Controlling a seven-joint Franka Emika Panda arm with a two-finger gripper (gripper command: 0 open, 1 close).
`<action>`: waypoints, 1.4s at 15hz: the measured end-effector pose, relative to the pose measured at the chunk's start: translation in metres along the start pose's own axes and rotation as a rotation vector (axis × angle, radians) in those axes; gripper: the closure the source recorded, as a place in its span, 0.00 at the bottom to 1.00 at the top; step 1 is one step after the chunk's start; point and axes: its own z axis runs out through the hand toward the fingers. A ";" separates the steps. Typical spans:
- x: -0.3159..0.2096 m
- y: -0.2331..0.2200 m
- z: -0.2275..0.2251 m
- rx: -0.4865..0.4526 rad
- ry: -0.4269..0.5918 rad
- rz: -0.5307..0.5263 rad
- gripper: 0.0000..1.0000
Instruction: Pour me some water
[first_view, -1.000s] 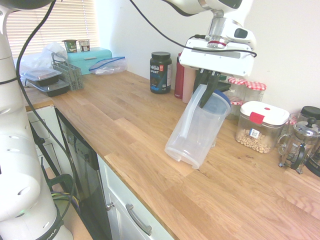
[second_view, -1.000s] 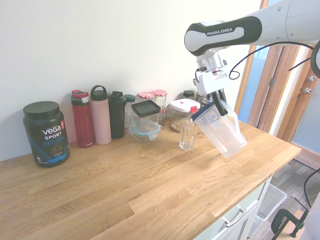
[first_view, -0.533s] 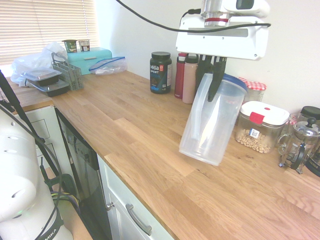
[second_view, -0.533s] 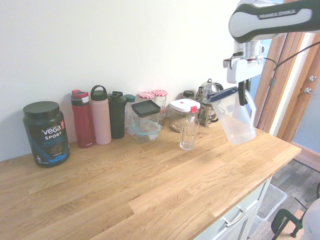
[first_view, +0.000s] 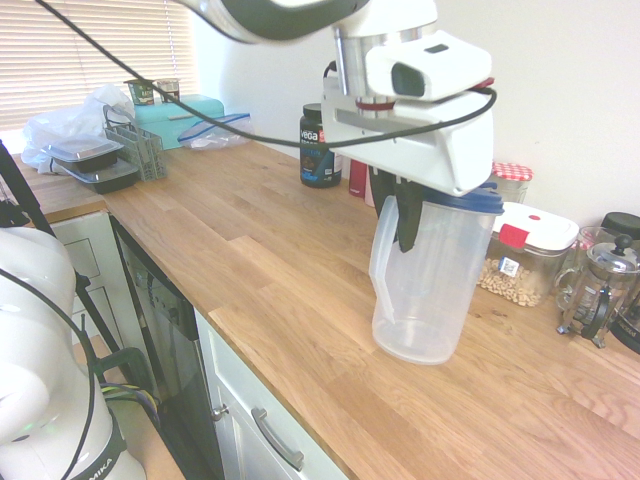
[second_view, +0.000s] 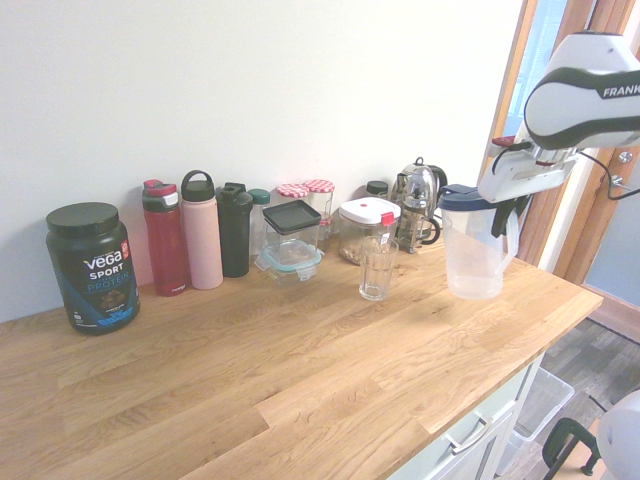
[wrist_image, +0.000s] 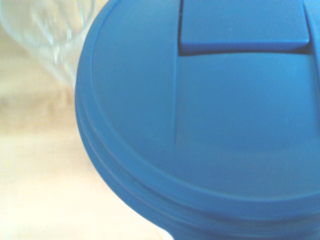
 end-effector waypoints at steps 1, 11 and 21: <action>-0.005 -0.005 0.007 0.028 0.038 0.028 1.00; -0.050 -0.031 0.042 0.156 0.152 0.199 1.00; -0.209 -0.116 -0.015 0.196 0.052 0.025 1.00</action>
